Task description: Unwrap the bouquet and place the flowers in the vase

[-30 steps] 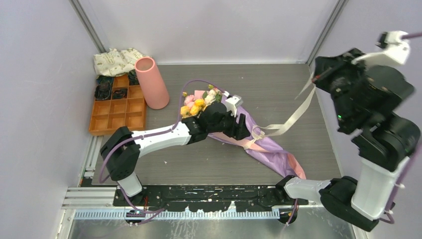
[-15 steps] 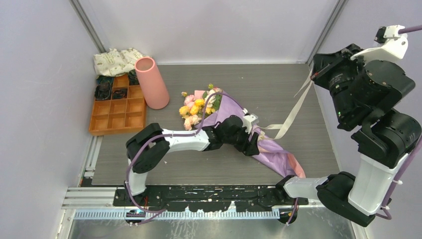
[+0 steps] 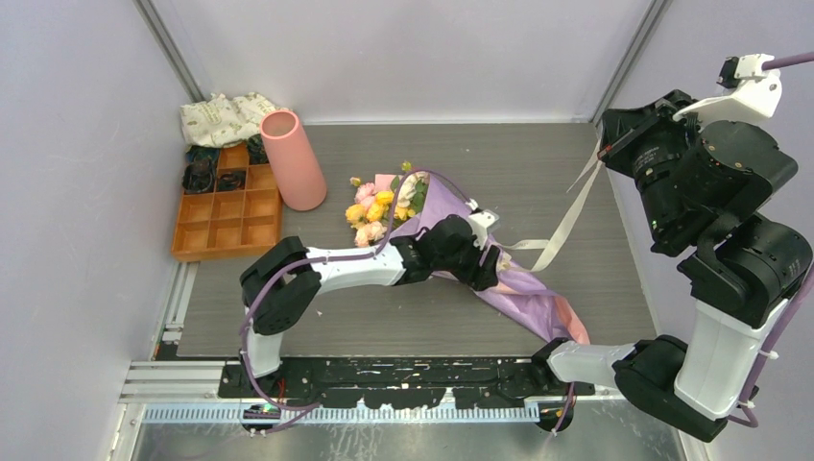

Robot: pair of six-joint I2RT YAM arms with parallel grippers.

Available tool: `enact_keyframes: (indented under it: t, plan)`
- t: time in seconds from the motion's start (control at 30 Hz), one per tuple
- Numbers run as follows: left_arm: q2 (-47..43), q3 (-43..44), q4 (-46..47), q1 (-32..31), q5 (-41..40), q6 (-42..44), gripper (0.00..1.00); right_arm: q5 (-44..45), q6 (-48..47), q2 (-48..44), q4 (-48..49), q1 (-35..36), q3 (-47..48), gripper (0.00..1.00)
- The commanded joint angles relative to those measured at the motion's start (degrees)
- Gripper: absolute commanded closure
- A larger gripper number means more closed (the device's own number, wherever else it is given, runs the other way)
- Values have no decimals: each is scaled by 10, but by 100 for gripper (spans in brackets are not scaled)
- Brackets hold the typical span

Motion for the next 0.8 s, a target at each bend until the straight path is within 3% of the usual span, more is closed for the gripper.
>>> enact_keyframes:
  t: [0.0, 0.2, 0.53, 0.77]
  plan:
    - [14, 55, -21, 1, -31, 34, 37, -12, -1, -3, 25, 3, -4, 96]
    - [57, 73, -16, 0, -17, 24, 37, -15, 1, -4, 25, 2, -6, 96]
    - [42, 30, -9, 0, -34, 24, 39, -15, 2, -9, 38, 2, -24, 96]
    - [6, -22, -7, 0, -83, 4, 70, -8, 2, -11, 38, 2, -38, 93]
